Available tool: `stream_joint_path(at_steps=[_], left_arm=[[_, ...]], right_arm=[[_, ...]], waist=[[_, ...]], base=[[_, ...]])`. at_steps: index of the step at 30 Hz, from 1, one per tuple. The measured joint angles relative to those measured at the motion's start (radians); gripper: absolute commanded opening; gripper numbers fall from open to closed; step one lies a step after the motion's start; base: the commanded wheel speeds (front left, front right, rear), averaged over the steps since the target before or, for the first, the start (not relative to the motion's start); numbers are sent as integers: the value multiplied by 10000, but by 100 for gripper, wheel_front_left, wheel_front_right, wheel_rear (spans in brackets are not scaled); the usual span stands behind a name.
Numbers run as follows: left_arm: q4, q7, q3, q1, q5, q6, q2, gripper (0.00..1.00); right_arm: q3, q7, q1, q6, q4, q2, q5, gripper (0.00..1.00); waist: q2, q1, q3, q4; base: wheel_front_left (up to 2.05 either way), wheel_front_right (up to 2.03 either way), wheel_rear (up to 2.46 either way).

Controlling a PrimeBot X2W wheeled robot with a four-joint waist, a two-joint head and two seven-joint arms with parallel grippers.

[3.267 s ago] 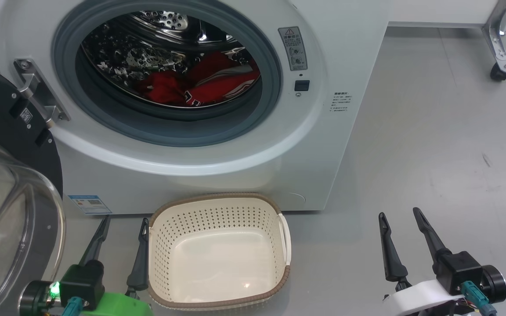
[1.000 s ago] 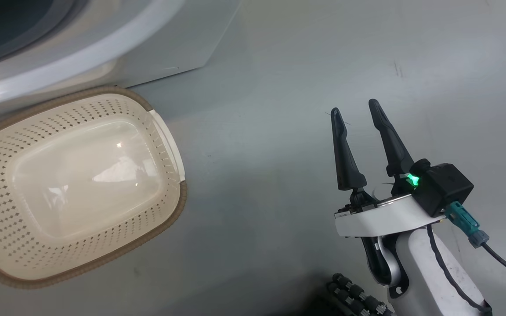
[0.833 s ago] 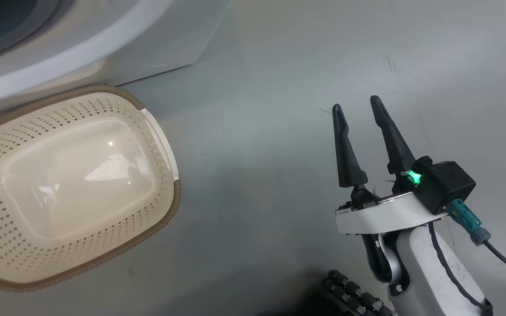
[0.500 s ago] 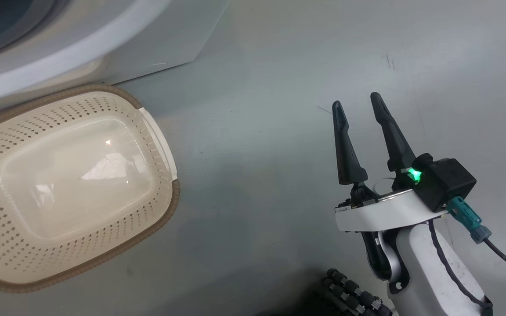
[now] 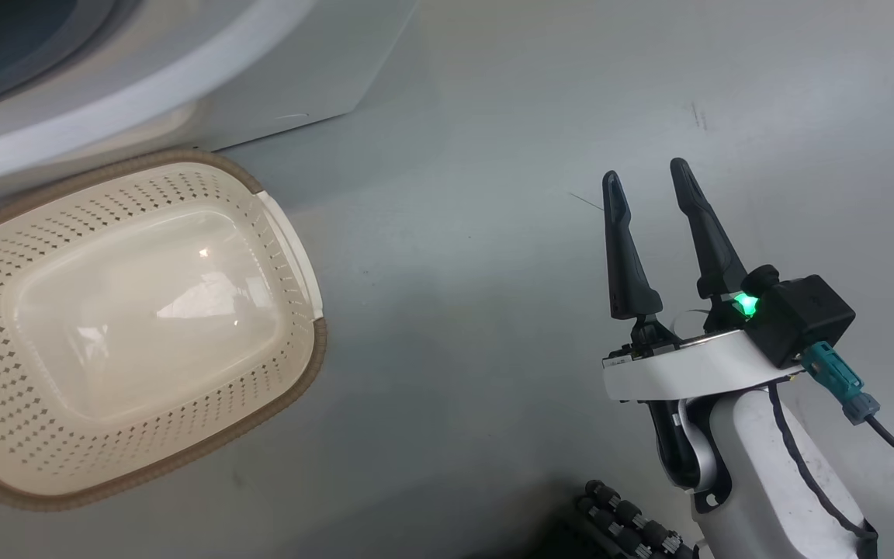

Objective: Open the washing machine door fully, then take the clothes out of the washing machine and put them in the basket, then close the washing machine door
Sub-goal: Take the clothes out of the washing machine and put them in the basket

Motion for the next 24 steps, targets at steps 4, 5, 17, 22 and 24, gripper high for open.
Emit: stream_joint_path(at_steps=[4, 5, 17, 22, 24], left_arm=[[-146, -326, -121, -7, -73, 0, -13, 0], [-203, -420, -169, -7, -75, 0, -17, 0], [-1110, -2738, -121, 167, -290, -2, -374, 0], [-1478, -4184, -15, 878, -301, -2, -654, 0], [-1546, -4761, 71, 1267, -280, -2, -784, 0]], right_arm=[[-61, 0, -1, -29, 50, 0, -59, 100], [-94, 0, -1, -69, 54, 2, -107, 100], [-594, 0, -2, -69, 190, -4, -541, 100], [-773, 0, 3, -69, 334, -4, -855, 100], [-848, 0, 8, -69, 376, -4, -966, 100]], waist=[[0, 0, -64, 99], [0, 0, -88, 135], [0, 0, -465, 678], [0, -1, -704, 946], [0, -1, -832, 1052]], base=[[0, 0, 0], [0, 0, 0], [0, 0, 0], [0, 0, 0], [0, 0, 0]])
